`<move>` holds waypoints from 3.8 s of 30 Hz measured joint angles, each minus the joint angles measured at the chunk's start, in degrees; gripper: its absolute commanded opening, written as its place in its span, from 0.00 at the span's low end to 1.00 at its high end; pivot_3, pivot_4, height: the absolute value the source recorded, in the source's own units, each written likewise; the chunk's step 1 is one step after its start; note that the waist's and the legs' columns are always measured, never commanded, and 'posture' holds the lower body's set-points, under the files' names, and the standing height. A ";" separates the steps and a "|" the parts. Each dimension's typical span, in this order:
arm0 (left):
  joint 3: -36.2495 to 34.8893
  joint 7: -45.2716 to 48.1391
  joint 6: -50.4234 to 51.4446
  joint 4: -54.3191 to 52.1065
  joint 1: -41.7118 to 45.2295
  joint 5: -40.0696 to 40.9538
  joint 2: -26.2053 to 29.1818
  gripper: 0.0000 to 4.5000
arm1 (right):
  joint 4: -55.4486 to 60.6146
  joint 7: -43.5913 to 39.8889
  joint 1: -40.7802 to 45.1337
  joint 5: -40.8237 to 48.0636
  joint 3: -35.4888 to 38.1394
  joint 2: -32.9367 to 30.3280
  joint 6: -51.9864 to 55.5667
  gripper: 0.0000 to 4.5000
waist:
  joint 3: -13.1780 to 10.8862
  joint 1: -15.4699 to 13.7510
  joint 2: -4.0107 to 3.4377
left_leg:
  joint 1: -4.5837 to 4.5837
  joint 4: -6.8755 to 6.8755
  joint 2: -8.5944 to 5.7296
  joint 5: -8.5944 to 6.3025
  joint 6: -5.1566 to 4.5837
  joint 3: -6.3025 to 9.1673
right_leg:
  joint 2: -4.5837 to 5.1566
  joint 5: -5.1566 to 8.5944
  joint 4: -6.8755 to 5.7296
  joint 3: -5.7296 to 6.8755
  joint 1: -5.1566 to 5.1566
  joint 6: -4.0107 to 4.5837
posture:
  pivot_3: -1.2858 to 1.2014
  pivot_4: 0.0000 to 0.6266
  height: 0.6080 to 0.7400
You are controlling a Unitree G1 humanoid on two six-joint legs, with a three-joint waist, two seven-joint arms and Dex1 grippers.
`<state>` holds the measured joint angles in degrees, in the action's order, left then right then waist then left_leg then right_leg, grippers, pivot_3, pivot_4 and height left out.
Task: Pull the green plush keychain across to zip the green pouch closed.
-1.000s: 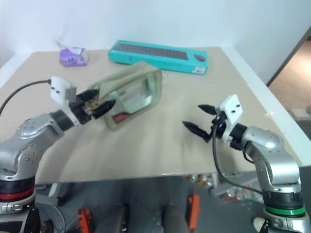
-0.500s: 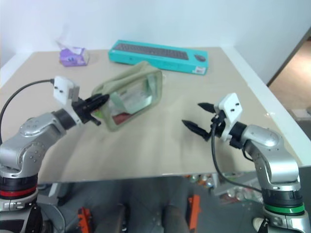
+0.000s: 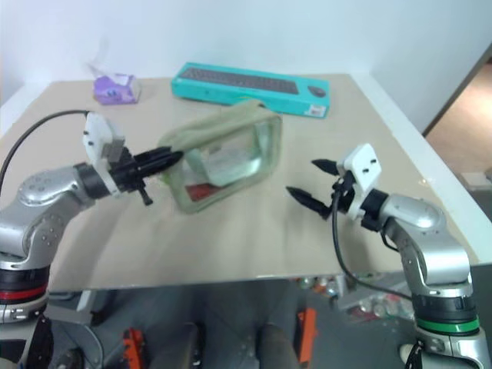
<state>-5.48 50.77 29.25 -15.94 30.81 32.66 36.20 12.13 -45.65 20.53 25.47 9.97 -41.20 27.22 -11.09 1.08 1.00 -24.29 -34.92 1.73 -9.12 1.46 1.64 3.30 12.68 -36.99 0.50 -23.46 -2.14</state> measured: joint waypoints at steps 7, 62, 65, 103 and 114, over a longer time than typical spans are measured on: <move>2.45 4.94 -8.21 7.69 0.50 -5.32 0.74 0.00 | -1.19 -0.02 -0.60 -0.94 1.54 -0.67 -1.32 1.00 | 0.00 0.08 0.00 | 0.03 0.00 0.03 0.00 -0.01 -0.02 | -0.04 -0.01 -0.01 -0.03 -0.01 -0.01 | 0.52 0.24 1.00; 5.63 18.53 -17.57 18.48 6.09 -8.74 -0.38 0.55 | 0.74 -0.21 0.07 1.30 2.67 -2.18 1.90 1.00 | -0.01 0.06 0.02 | 0.02 -0.08 0.04 -0.07 -0.12 -0.07 | -0.06 -0.13 -0.01 -0.08 0.00 -0.23 | 0.52 0.24 1.00; 4.45 18.25 -13.18 17.20 6.91 -6.31 1.29 0.79 | 0.78 -0.49 0.07 1.38 2.66 -2.22 2.15 1.00 | -0.01 0.06 0.02 | 0.01 -0.08 0.05 -0.07 -0.12 -0.06 | -0.06 -0.14 -0.01 -0.08 0.00 -0.24 | 0.52 0.24 1.00; -11.10 -0.63 1.10 17.25 -7.99 2.30 7.06 1.00 | -0.73 -8.23 6.09 2.37 -3.14 -3.19 1.13 0.01 | 0.04 0.07 0.11 | 0.09 -0.12 0.16 -0.09 -0.13 -0.11 | -0.16 -0.04 -0.04 -0.13 0.00 0.08 | 0.52 0.24 1.00; 0.23 10.89 -10.82 35.95 5.36 -6.28 2.55 1.00 | 0.89 -7.94 5.07 2.46 -3.04 -3.36 1.08 0.01 | 0.07 0.09 0.16 | 0.07 -0.08 0.22 -0.10 -0.13 -0.11 | -0.25 -0.15 -0.06 -0.13 -0.06 -0.08 | 0.52 0.24 1.00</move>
<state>-5.25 61.66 18.44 20.02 36.17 26.38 38.75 13.02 -53.60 25.61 27.92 6.93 -44.56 28.30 -11.03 1.17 1.16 -24.22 -34.99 1.95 -9.23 1.32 1.54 3.05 12.53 -37.05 0.37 -23.52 -2.22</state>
